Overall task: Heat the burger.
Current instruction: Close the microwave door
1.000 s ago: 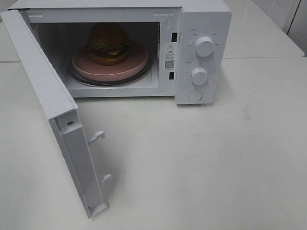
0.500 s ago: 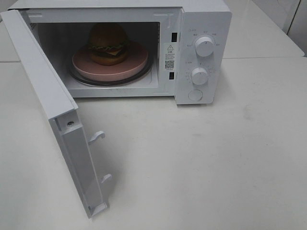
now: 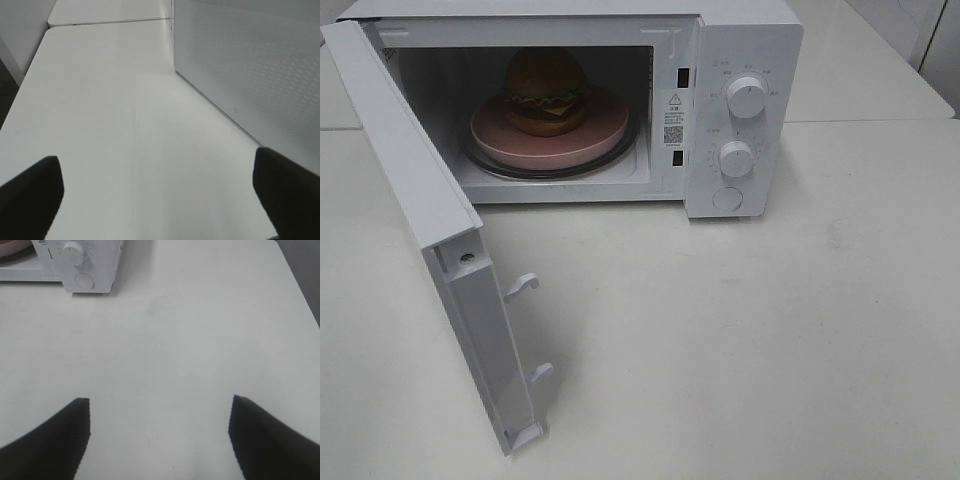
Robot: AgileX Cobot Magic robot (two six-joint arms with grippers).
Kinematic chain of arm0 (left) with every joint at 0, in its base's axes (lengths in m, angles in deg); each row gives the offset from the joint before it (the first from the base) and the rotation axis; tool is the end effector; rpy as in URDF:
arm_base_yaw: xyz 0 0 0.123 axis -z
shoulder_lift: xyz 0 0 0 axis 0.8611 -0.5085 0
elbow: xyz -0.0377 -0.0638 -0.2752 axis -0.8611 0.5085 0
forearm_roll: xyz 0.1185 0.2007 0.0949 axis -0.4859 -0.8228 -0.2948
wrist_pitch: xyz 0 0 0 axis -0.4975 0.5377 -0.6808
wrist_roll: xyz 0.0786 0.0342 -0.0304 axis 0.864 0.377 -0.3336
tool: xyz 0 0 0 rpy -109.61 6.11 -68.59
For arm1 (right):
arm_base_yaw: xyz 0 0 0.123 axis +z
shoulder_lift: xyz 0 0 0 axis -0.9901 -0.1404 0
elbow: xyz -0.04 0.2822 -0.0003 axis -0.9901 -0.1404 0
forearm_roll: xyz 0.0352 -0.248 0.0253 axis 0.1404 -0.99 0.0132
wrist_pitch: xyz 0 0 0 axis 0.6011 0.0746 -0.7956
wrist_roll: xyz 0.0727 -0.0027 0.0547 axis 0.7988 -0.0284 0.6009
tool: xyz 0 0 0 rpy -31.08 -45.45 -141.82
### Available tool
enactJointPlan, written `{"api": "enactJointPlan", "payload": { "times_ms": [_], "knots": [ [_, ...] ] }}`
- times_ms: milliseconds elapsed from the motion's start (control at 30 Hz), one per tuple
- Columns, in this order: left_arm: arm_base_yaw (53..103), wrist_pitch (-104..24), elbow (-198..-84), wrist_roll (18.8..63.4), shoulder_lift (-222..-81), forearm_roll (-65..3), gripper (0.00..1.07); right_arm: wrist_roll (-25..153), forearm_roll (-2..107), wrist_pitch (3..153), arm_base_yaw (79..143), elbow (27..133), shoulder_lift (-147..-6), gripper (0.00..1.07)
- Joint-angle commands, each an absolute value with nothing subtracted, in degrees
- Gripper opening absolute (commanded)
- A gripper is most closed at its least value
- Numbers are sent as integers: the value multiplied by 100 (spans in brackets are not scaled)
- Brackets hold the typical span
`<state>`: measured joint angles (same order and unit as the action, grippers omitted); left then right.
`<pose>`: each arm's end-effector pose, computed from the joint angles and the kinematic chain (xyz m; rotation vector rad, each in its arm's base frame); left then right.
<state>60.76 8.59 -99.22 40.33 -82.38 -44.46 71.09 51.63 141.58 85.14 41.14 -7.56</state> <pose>-0.0050 -0.0012 0.2792 0.0772 2.0129 -0.0010 -0.0059 -0.0018 0.2802 -0.0114 2.0205 0.0408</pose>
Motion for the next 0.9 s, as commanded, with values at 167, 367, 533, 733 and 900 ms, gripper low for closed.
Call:
{"api": "enactJointPlan", "payload": {
  "times_ms": [167,367,533,733,900],
  "knots": [
    [6093,853,-9905,4010,-8117,-4451,98,7052,5169,14089,8468,4102,-613,76],
    [6093,853,-9905,4010,-8117,-4446,98,7052,5169,14089,8468,4102,-613,76],
    [6093,813,-9950,4096,-8157,-4434,98,7052,5169,14089,8468,4102,-613,76],
    [6093,527,-10277,4142,-8793,-4497,93,7052,5169,14089,8468,4102,-613,76],
    [6093,-1,-10277,4136,-9447,-4486,72,7052,5169,14089,8468,4102,-613,76]
  ]
}}
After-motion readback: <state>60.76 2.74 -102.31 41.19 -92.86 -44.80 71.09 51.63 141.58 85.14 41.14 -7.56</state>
